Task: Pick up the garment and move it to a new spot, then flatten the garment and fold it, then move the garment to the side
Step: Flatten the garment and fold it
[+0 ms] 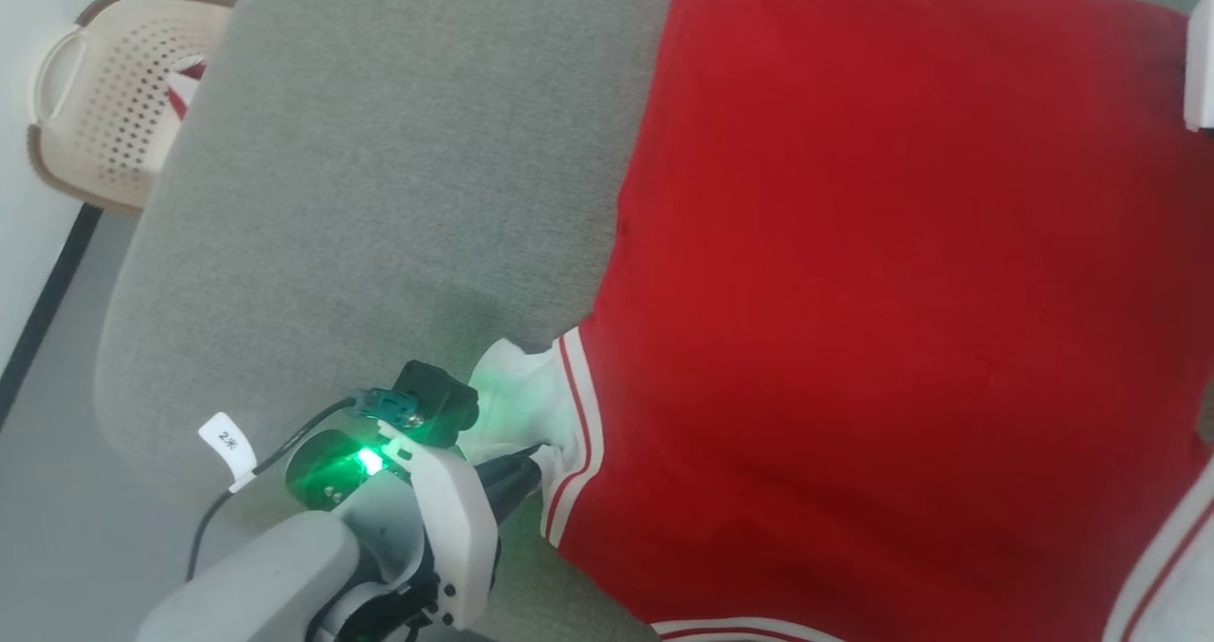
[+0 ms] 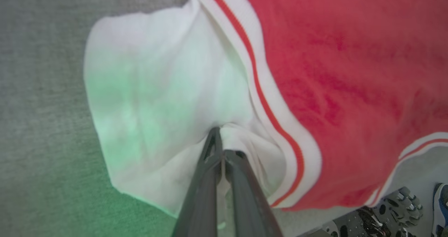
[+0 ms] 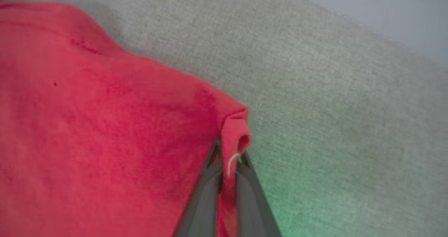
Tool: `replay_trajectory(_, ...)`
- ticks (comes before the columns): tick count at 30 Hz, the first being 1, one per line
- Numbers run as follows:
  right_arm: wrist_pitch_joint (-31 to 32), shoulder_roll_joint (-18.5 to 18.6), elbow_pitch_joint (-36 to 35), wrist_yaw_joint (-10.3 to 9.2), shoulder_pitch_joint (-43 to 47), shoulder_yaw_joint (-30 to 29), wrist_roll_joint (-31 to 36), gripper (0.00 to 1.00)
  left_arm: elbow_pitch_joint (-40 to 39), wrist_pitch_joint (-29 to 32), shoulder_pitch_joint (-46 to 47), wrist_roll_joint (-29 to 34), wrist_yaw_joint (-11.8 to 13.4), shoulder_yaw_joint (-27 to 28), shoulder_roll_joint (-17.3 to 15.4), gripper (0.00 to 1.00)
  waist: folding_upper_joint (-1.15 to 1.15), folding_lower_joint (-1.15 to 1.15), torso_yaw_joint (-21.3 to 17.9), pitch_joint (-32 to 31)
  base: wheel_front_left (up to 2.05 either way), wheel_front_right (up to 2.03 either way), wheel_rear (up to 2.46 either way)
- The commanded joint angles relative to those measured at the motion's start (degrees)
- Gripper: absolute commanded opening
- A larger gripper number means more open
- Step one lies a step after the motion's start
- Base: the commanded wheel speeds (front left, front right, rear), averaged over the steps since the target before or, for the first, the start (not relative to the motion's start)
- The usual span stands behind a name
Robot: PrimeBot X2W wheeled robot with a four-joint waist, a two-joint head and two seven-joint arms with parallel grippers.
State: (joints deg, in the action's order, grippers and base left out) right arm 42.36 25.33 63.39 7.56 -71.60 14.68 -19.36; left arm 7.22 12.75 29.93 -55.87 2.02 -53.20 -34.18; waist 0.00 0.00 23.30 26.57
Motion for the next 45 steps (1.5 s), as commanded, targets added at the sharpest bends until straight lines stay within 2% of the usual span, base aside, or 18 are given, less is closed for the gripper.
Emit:
replay_trajectory(1, 0.8, 0.6, 1.1, -0.13, 2.7, 0.6, -0.2, 0.00, 1.6, 0.1, 0.5, 0.4, 0.6, 0.2, -0.1, 0.00, 0.00, 0.00, -0.6, -0.4, 0.00, 0.00, 0.00)
replay_trajectory(9, 1.4, 2.3, -9.9, -0.13, 7.3, 9.2, -8.1, 0.00, 1.4, -0.2, -0.2, -0.3, 1.6, 1.6, -2.8, 0.00, 0.00, 0.00, -5.7, -3.6, 0.00, 0.00, 0.00)
replay_trajectory(16, 3.3, 8.4, -25.8, -0.13, 16.9, 15.7, -18.2, 0.00, -0.6, 0.3, -2.0, -1.0, 2.7, 2.2, -6.0, 0.00, 0.00, 0.00, -10.7, -6.3, 0.00, 0.00, 0.00)
replay_trajectory(21, 4.0, 12.9, -37.4, -0.13, 26.1, 16.5, -23.4, 0.00, -2.2, 0.7, -3.3, -1.7, 3.9, 2.7, -8.0, 0.00, 0.00, 0.00, -13.9, -8.1, 0.00, 0.00, 0.00)
replay_trajectory(29, 5.8, 16.7, -52.8, -0.13, 43.6, 11.8, -27.0, 0.00, -4.8, 0.8, -5.3, -2.4, 5.6, 3.5, -10.7, 0.00, 0.00, 0.00, -18.0, -10.2, 0.00, 0.00, 0.00)
replay_trajectory(35, 8.1, 15.3, -60.2, -0.13, 58.2, 5.4, -25.6, 0.00, -6.2, 1.0, -5.9, -2.8, 6.3, 3.8, -11.7, 0.00, 0.00, 0.00, -19.4, -10.8, 0.00, 0.00, 0.00)
replay_trajectory(37, 8.5, 14.8, -61.2, -0.13, 60.2, 4.5, -25.0, 0.00, -6.3, 1.0, -5.9, -2.8, 6.4, 3.8, -11.8, 0.00, 0.00, 0.00, -19.6, -10.8, 0.00, 0.00, 0.00)
replay_trajectory(39, 9.4, 12.0, -62.7, -0.13, 65.4, 1.4, -22.8, 0.00, -6.6, 1.1, -5.8, -2.9, 6.7, 3.9, -12.2, 0.00, 0.00, 0.00, -20.1, -10.8, 0.00, 0.00, 0.00)
replay_trajectory(43, 9.5, 7.9, -63.3, -0.09, 68.7, -1.4, -18.9, 0.00, -6.7, 1.4, -5.5, -3.0, 6.7, 3.9, -12.1, 0.00, 0.00, 0.00, -20.5, -10.8, 0.00, 0.00, 0.00)
replay_trajectory(44, 9.4, 7.1, -63.3, -0.10, 69.1, -1.9, -17.9, 0.15, -6.6, 1.4, -5.4, -3.0, 6.7, 3.9, -12.1, 0.00, 0.00, 0.00, -20.6, -10.8, 0.00, 0.00, 0.00)
replay_trajectory(45, 9.7, 6.6, -63.5, -0.09, 69.3, -2.0, -17.0, 0.35, -6.6, 1.4, -5.4, -3.1, 6.7, 3.9, -12.1, 0.00, 0.00, 0.00, -20.6, -10.8, 0.00, 0.00, 0.00)
